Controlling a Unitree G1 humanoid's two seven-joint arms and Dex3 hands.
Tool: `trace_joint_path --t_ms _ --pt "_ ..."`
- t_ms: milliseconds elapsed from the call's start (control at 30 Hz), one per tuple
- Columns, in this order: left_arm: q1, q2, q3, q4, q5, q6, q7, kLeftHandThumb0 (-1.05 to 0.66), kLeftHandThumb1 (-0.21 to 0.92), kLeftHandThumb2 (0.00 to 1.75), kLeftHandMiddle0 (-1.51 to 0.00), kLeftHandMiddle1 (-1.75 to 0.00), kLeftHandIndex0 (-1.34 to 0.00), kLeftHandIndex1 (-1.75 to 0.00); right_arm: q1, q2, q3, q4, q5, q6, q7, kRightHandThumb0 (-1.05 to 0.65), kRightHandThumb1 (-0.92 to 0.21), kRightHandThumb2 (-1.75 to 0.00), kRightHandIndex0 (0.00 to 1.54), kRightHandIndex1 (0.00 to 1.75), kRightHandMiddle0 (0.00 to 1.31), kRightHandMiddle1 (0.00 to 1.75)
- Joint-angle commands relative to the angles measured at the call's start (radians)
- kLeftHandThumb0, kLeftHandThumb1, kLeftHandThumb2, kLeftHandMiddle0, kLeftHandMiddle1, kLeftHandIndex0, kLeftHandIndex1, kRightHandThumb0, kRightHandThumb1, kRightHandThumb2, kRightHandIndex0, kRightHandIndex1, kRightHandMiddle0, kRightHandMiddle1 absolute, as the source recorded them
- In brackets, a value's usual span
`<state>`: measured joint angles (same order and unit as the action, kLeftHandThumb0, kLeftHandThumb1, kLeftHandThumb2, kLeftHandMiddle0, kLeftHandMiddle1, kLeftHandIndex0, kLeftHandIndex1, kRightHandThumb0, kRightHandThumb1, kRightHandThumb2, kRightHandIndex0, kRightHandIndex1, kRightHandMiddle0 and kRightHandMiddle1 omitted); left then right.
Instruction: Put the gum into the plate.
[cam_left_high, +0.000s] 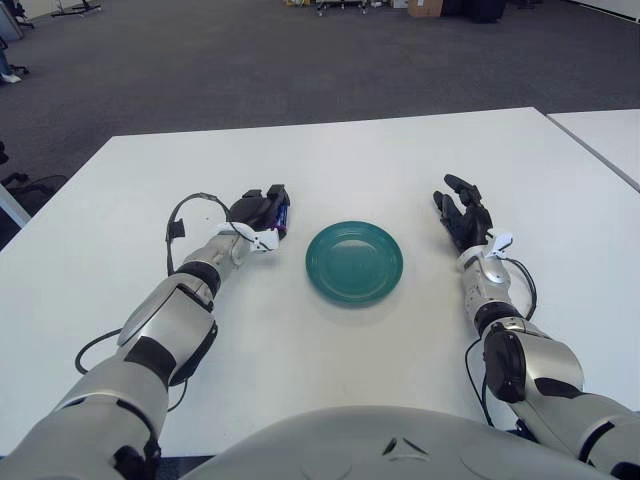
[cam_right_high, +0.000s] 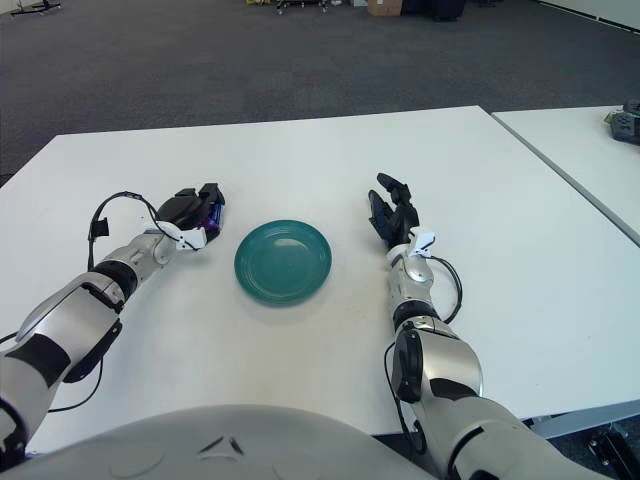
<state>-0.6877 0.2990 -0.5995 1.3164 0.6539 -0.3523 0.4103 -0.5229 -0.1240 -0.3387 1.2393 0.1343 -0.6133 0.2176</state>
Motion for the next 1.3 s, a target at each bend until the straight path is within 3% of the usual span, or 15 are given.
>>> trace_joint_path --t_ms 0,267,433,567,700,767,933,1267 --pt "0.093 -0.005 -0.018 0.05 0.034 0.027 -0.015 0.0 0.2 1.46 -0.7 -1.74 -0.47 -1.75 0.053 0.009 -0.01 0.043 0.014 0.069 -0.025 -0.58 -0.92 -0.51 0.42 0.02 0.0 0.79" --pt "0.068 0.023 -0.02 0.041 0.047 0.012 0.025 0.0 0.22 1.43 -0.68 -1.72 -0.46 -1.75 0.053 0.018 -0.014 0.039 0.018 0.068 -0.037 -0.57 -0.92 -0.5 0.44 0.02 0.0 0.81" --pt "0.01 0.081 0.013 0.014 0.026 -0.048 0.016 0.0 0.13 1.52 -0.75 -1.71 -0.53 -1.75 0.054 0.023 -0.021 0.042 0.027 0.076 -0.035 -0.56 -0.92 -0.49 0.42 0.01 0.0 0.8" --pt "0.002 0.115 0.015 -0.025 0.038 -0.119 0.073 0.0 0.06 1.62 -0.8 -1.73 -0.58 -1.75 0.058 0.024 -0.023 0.041 0.031 0.076 -0.031 -0.56 -0.92 -0.49 0.41 0.01 0.0 0.8" --pt "0.022 0.188 0.038 -0.206 0.039 -0.23 0.105 0.0 -0.04 1.71 -0.88 -1.74 -0.68 -1.68 0.061 0.027 -0.021 0.04 0.025 0.063 -0.033 -0.55 -0.92 -0.49 0.42 0.01 0.0 0.8" --pt "0.051 0.217 0.056 -0.315 0.035 -0.245 0.089 -0.01 -0.05 1.68 -0.89 -1.74 -0.75 -1.57 0.062 0.028 -0.02 0.04 0.022 0.06 -0.033 -0.55 -0.92 -0.49 0.42 0.01 0.0 0.81" --pt "0.105 0.253 0.085 -0.517 0.051 -0.248 0.07 0.0 0.15 1.51 -0.64 -1.75 -0.61 -1.72 0.064 0.033 -0.018 0.041 0.021 0.056 -0.03 -0.55 -0.92 -0.5 0.44 0.01 0.0 0.83" --pt "0.181 0.254 0.104 -0.817 0.093 -0.195 -0.025 0.0 0.29 1.36 -0.52 -1.75 -0.51 -1.74 0.071 0.042 -0.01 0.038 0.015 0.05 -0.044 -0.54 -0.92 -0.52 0.44 0.01 0.0 0.81"
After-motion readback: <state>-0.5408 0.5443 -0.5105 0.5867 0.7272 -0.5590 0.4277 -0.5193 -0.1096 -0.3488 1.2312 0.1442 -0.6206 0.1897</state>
